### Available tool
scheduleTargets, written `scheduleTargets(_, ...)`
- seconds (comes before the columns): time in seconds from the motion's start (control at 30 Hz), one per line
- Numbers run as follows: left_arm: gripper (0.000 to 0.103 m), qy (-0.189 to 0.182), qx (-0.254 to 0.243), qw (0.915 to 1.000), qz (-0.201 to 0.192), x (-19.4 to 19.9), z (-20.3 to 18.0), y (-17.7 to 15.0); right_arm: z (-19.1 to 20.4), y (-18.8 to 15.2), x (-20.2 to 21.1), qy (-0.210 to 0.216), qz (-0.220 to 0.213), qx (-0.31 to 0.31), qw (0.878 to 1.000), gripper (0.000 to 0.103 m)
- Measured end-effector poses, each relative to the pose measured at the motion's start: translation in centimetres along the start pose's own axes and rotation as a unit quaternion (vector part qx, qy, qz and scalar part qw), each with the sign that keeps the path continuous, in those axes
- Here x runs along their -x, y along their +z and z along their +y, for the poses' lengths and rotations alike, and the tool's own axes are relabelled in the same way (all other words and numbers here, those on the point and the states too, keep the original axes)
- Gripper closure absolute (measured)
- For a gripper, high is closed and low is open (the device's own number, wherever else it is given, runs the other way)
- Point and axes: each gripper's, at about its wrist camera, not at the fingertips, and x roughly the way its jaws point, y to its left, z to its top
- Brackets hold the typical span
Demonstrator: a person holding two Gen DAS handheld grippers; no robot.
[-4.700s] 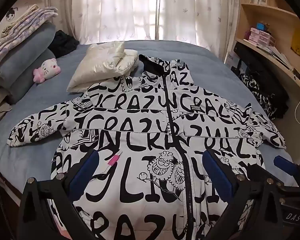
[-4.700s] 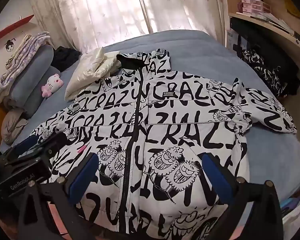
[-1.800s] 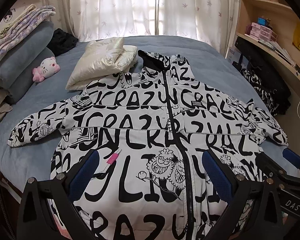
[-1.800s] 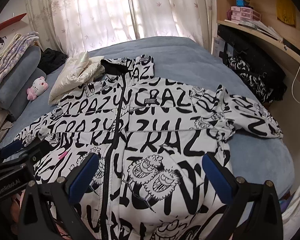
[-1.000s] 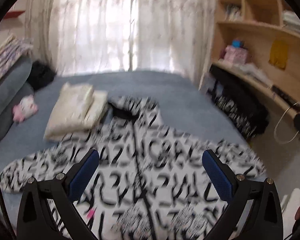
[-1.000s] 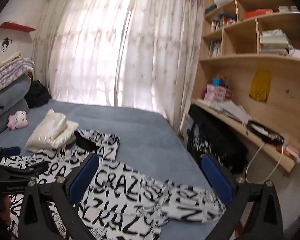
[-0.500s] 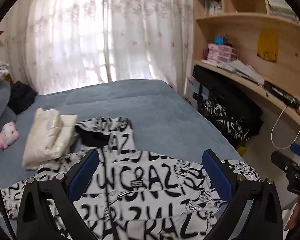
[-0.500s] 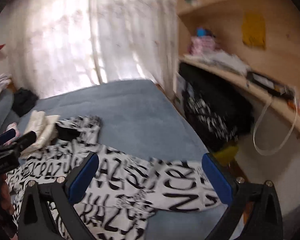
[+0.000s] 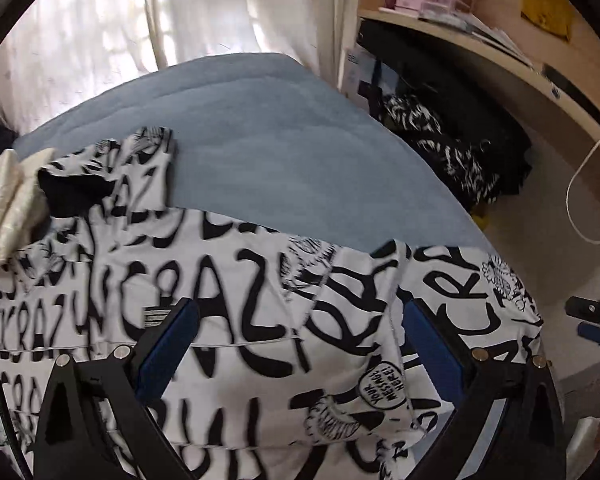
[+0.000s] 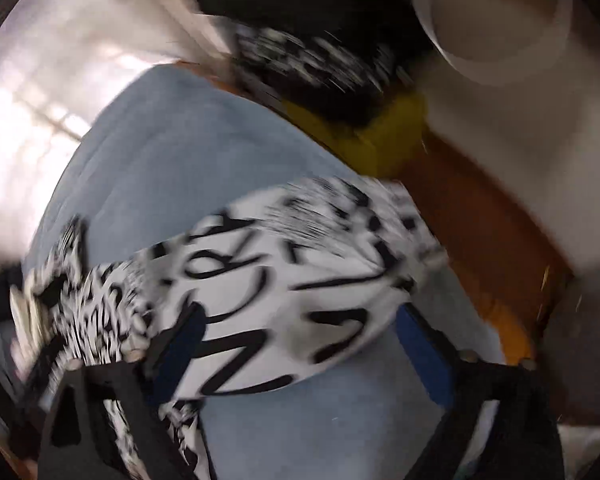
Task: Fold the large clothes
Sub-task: 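Grasp the jacket sleeve cuff with the right gripper and lift it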
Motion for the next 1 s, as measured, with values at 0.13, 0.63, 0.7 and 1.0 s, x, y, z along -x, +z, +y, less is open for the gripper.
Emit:
scheduleTargets(0.13, 0.007, 0.0, -0.017, 0.9998, 0.008, -2.6, -1.8, -1.1, -5.0, 0.9, -3.5, -0.005, 0.041, -0.101, 0.994, 0.025)
scheduleTargets(0.63, 0.012, -0.005, 0.011, 0.9997, 0.022, -5.5, -0.7, -1.5, -7.4, 0.4, -8.5, 0.03, -0.007, -0.199, 0.979, 0.089)
scheduleTargets(0.7, 0.02, -0.005, 0.011, 0.9997, 0.021, -5.1, 0.0, -1.4, -6.1, 0.5, -6.5, 0.03, -0.049, -0.181, 0.982, 0.092)
scheduleTargets(1.0, 0.027, -0.01, 0.046, 0.9986, -0.025, 1.3, 8.2, -0.8, 9.5, -2.1, 7.0, 0.154, -0.203, 0.022, 0.967, 0.093)
